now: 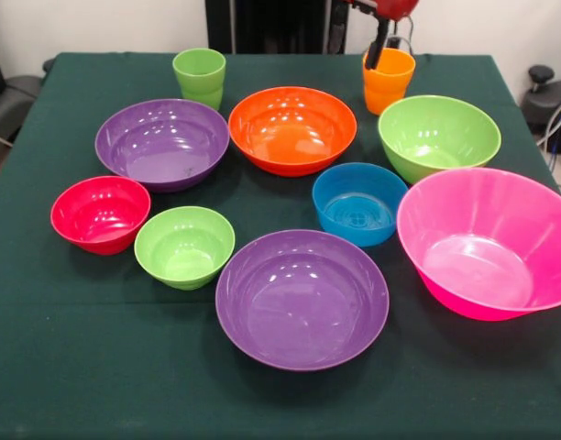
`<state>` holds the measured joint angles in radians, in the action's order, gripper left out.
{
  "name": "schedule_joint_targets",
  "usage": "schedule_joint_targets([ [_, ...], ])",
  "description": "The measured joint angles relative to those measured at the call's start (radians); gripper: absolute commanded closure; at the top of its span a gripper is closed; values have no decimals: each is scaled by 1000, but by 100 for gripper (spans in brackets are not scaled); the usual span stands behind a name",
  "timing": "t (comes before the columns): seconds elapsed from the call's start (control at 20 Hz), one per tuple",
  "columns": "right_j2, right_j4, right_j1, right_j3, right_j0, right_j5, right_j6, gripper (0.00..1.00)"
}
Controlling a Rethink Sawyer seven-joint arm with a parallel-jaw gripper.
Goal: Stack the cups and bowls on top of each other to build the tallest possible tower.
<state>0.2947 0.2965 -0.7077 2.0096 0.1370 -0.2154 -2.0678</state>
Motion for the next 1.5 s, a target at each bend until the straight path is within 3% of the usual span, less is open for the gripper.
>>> schedule_joint_targets([
  [0.3, 0, 24, 12, 0, -15, 2, -23, 0],
  [0.75, -6, 34, 113, -16, -79, 26, -25, 0],
  [1.5, -6, 59, 205, -62, -79, 31, -25, 0],
])
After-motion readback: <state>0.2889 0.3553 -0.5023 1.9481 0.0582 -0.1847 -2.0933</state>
